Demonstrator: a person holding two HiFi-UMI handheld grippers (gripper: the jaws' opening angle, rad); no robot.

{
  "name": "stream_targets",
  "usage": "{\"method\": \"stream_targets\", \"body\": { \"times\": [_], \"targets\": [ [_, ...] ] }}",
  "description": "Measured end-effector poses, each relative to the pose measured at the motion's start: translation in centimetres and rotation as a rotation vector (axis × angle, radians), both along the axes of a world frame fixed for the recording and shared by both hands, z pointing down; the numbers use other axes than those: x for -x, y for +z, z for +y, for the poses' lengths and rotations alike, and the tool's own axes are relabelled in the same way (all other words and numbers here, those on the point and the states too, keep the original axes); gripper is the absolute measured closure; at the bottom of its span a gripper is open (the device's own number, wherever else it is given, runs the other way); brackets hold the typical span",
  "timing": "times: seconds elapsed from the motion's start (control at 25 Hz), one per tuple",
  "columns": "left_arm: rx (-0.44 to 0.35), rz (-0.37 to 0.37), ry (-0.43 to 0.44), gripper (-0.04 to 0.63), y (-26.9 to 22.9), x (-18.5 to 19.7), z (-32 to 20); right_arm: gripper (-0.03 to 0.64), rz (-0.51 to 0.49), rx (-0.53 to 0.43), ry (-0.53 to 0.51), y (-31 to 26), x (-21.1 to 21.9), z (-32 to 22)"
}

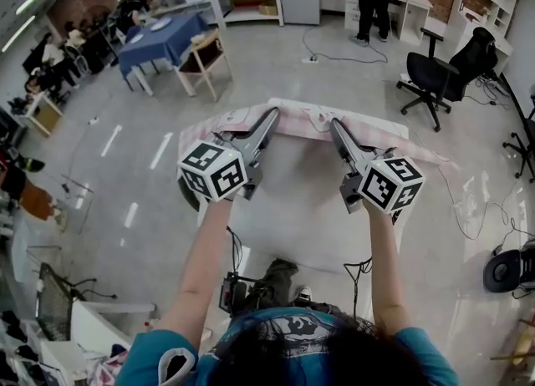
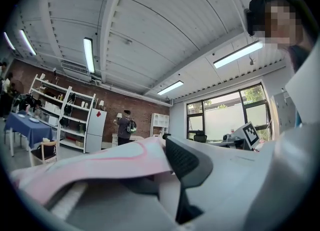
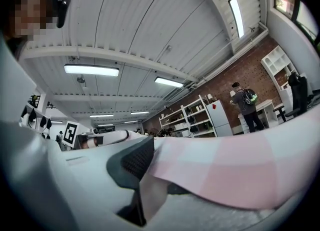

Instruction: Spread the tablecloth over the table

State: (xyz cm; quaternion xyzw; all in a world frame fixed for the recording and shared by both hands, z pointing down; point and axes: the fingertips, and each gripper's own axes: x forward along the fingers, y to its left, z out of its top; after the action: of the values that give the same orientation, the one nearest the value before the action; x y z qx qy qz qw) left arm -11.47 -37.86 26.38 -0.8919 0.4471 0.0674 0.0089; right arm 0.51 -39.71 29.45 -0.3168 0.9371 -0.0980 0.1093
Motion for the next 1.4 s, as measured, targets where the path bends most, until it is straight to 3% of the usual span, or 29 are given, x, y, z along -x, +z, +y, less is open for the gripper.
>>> {"method": "stream_targets", "body": {
  "times": [0.6,0.84,0.96,1.4],
  "targets": [
    [0.005,0.136,0.135,0.534,-4.3,3.9,-17.8,0.541,0.023,-0.035,0.084,-5.5,3.3,-16.0],
    [-0.134,0.081,0.171,0.535,-10.1,3.5,-24.0,0.543,0.006,-0.1,0.134,-10.7,3.0,-22.5],
    [-0.207,0.066,0.184,0.534,-13.4,3.6,-25.7,0.543,0.031,-0.188,0.139,-14.0,3.3,-24.6],
    [-0.552,0.043,0.21,0.528,-16.6,3.5,-23.4,0.543,0.208,-0.545,0.169,-18.8,3.5,-23.2]
  ]
}}
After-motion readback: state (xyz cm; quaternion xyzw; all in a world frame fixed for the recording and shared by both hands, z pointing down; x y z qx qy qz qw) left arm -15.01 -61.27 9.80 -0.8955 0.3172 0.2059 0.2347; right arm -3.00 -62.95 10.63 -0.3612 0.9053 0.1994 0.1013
